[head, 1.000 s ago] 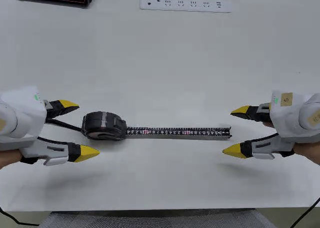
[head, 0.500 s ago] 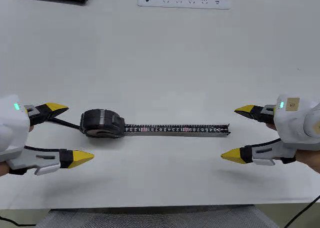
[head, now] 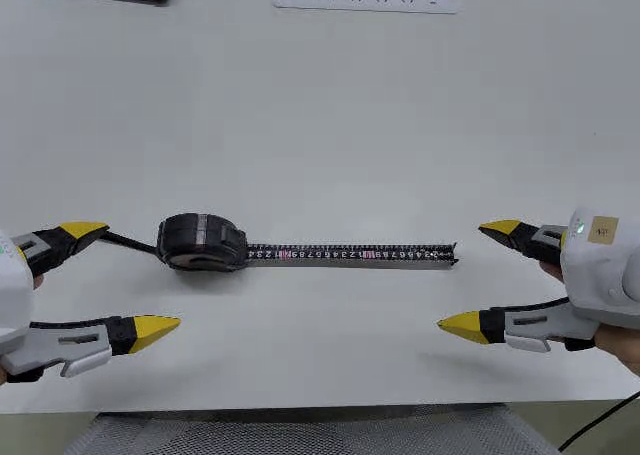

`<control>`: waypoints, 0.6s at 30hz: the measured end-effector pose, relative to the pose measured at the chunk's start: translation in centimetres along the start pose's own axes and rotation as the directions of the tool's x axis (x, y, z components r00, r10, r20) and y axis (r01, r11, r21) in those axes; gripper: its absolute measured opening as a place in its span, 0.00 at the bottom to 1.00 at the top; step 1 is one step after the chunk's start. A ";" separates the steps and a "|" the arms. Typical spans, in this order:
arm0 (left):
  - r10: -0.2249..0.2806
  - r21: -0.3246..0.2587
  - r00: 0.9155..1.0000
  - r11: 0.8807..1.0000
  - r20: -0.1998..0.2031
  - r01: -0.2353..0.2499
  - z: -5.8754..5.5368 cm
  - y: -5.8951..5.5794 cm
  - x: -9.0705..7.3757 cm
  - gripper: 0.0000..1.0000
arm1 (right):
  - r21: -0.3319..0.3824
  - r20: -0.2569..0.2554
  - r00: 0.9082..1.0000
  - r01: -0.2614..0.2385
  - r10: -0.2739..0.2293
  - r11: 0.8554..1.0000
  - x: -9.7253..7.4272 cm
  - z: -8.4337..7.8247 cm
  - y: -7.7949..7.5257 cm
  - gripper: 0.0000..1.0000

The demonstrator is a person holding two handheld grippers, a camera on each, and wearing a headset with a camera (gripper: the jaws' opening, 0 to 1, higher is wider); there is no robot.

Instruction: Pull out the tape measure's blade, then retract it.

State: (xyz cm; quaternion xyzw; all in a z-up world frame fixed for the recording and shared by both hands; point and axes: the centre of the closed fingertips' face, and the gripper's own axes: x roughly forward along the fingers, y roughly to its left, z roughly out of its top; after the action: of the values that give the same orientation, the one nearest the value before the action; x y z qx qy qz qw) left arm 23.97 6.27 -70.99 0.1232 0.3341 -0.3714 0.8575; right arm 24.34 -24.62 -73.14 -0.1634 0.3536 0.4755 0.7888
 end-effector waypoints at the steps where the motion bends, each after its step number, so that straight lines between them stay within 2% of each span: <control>1: 0.005 -0.004 1.000 1.000 0.002 -0.005 -0.1 -0.1 -0.1 0.75 | 0.006 0.005 1.000 0.005 -0.005 1.000 -0.1 0.0 0.1 0.77; 7: 0.015 -0.038 1.000 0.999 0.003 -0.015 -0.6 -0.6 -0.5 0.76 | 0.030 0.021 0.999 0.033 -0.034 0.999 -0.2 -0.4 0.3 0.79; 14: 0.026 -0.072 1.000 0.997 -0.012 -0.027 -1.8 -1.1 -1.1 0.80 | 0.068 0.030 0.998 0.044 -0.046 0.997 -0.2 -1.0 1.0 0.84; 18: 0.033 -0.089 0.999 0.995 -0.010 -0.034 -2.0 -1.1 -1.3 0.83 | 0.082 0.029 0.998 0.048 -0.051 0.995 -0.2 -1.2 1.2 0.87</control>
State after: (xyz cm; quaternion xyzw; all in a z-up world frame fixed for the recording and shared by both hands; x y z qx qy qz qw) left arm 21.56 7.11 -71.57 0.0918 0.3520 -0.3411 0.8668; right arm 22.73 -24.87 -73.76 -0.1325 0.3560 0.4435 0.8118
